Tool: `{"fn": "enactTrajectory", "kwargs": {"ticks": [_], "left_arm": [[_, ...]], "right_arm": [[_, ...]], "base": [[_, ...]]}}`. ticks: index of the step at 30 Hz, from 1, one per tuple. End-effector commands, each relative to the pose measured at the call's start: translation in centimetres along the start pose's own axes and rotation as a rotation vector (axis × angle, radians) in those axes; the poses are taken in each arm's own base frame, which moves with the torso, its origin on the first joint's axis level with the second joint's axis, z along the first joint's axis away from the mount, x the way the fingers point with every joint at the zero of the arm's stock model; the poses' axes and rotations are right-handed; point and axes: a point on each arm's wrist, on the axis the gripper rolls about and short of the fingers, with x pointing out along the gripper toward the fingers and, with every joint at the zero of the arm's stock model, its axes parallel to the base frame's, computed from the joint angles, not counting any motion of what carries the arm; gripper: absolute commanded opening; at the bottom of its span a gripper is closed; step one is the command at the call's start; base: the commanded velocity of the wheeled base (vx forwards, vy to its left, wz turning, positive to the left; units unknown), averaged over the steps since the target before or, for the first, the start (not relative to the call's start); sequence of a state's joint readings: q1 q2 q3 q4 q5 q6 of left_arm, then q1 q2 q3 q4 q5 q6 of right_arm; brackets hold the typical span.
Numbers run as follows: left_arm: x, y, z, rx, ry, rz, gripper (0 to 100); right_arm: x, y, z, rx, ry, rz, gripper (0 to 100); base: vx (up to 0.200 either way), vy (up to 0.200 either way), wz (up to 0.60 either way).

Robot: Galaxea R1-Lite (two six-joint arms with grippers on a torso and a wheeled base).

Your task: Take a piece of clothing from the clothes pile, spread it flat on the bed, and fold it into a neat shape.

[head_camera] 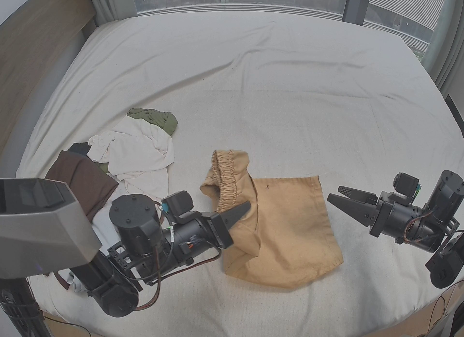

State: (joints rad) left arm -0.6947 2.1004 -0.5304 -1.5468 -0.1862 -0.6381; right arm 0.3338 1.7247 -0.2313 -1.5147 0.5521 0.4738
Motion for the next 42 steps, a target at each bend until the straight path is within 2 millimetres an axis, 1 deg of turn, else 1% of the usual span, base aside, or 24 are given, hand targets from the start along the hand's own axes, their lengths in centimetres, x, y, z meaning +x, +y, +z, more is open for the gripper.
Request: {"fn": "enactTrajectory", "kwargs": {"ticks": [1, 3, 5, 9, 12, 21, 27, 28, 38, 42], "left_arm": [[1.6, 0.2, -1.8, -0.005, 0.038, -0.011, 0], [1.9, 0.2, -2.0, -0.006, 0.042, -0.016, 0], [2.6, 0.2, -2.3, -0.006, 0.040, -0.025, 0], [3.1, 0.4, -2.5, -0.011, 0.059, -0.016, 0], [3.6, 0.1, -2.9, -0.016, 0.073, -0.024, 0], [4.0, 0.6, -3.7, -0.020, 0.087, -0.015, 0], [4.1, 0.7, -3.7, -0.020, 0.086, -0.013, 0], [4.0, 0.7, -3.7, -0.021, 0.089, -0.012, 100], [4.1, 0.3, -3.8, -0.018, 0.076, -0.005, 100], [4.0, 0.2, -3.6, -0.017, 0.061, 0.004, 100]], "right_arm": [[-0.1, -0.2, 0.5, -0.008, -0.019, -0.008, 100], [-0.1, -0.2, 0.5, -0.009, -0.021, -0.009, 100], [-0.1, -0.3, 0.7, -0.012, -0.027, -0.013, 100], [-0.2, -0.5, 0.7, -0.012, -0.030, -0.020, 100], [-0.2, -0.5, 0.7, -0.012, -0.030, -0.020, 100], [-0.2, -0.4, 0.7, -0.013, -0.031, -0.018, 100], [-0.2, -0.4, 0.8, -0.014, -0.032, -0.017, 100], [-0.2, -0.4, 0.8, -0.014, -0.032, -0.017, 100], [-0.3, -0.4, 0.8, -0.014, -0.032, -0.017, 100], [-0.3, -0.3, 0.8, -0.014, -0.031, -0.016, 100]], "base": [[0.000, 0.000, 0.00], [0.000, 0.000, 0.00], [0.000, 0.000, 0.00], [0.000, 0.000, 0.00], [0.000, 0.000, 0.00], [0.000, 0.000, 0.00], [0.000, 0.000, 0.00], [0.000, 0.000, 0.00], [0.000, 0.000, 0.00], [0.000, 0.000, 0.00]]}}
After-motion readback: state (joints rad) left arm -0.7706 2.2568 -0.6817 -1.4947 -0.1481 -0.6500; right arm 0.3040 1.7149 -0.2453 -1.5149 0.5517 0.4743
